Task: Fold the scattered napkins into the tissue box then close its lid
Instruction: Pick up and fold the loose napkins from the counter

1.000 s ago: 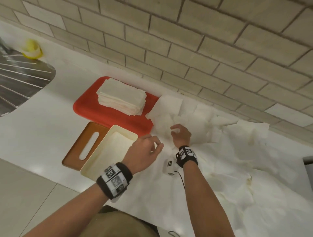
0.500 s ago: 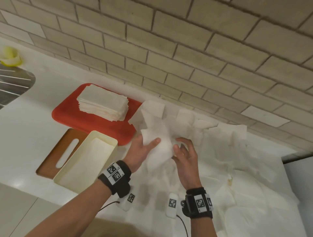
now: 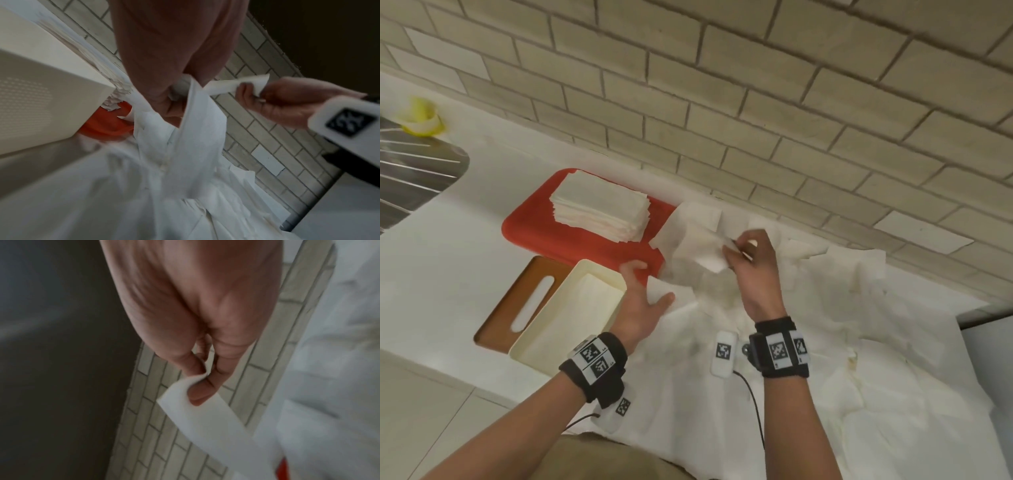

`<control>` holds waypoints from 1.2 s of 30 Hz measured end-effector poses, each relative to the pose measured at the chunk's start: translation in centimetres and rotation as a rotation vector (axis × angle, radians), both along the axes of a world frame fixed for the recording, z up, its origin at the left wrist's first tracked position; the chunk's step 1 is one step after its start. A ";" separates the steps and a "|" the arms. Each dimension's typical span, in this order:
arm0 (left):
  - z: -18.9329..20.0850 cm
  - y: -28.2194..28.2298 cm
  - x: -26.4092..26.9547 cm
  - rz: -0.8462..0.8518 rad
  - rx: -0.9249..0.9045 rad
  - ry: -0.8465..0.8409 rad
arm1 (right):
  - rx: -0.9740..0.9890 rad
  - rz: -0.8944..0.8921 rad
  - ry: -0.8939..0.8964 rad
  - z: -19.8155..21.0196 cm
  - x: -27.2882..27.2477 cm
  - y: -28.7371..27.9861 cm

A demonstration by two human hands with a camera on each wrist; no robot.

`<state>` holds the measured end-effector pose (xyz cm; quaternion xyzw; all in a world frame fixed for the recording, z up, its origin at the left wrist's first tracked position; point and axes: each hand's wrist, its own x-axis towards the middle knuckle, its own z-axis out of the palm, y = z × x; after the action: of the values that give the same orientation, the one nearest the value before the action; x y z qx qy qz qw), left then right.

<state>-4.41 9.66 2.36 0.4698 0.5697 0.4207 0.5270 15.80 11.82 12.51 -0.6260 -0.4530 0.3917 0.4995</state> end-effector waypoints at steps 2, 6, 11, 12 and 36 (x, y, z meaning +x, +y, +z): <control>-0.1 -0.3 -0.2 -0.070 0.024 0.021 | 0.074 0.033 0.102 2.3 -2.1 0.0; 2.7 -1.1 -0.6 -0.164 -0.066 -0.143 | 0.225 0.019 0.202 4.7 -4.4 -3.0; 6.7 -1.2 -2.2 -0.054 -0.243 -0.715 | 0.159 -0.048 -0.050 0.2 -6.0 -9.5; 7.3 -1.2 -2.4 -0.065 -0.186 -0.701 | 0.127 -0.061 -0.071 -0.6 -6.6 -10.6; 6.4 4.2 -16.0 -0.216 0.303 0.326 | -0.119 0.272 -0.186 -6.6 -21.2 -11.6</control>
<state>-20.36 13.85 8.72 0.6634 0.5239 0.3613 0.3937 -5.42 0.27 5.91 -0.6208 -0.5538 0.4223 0.3599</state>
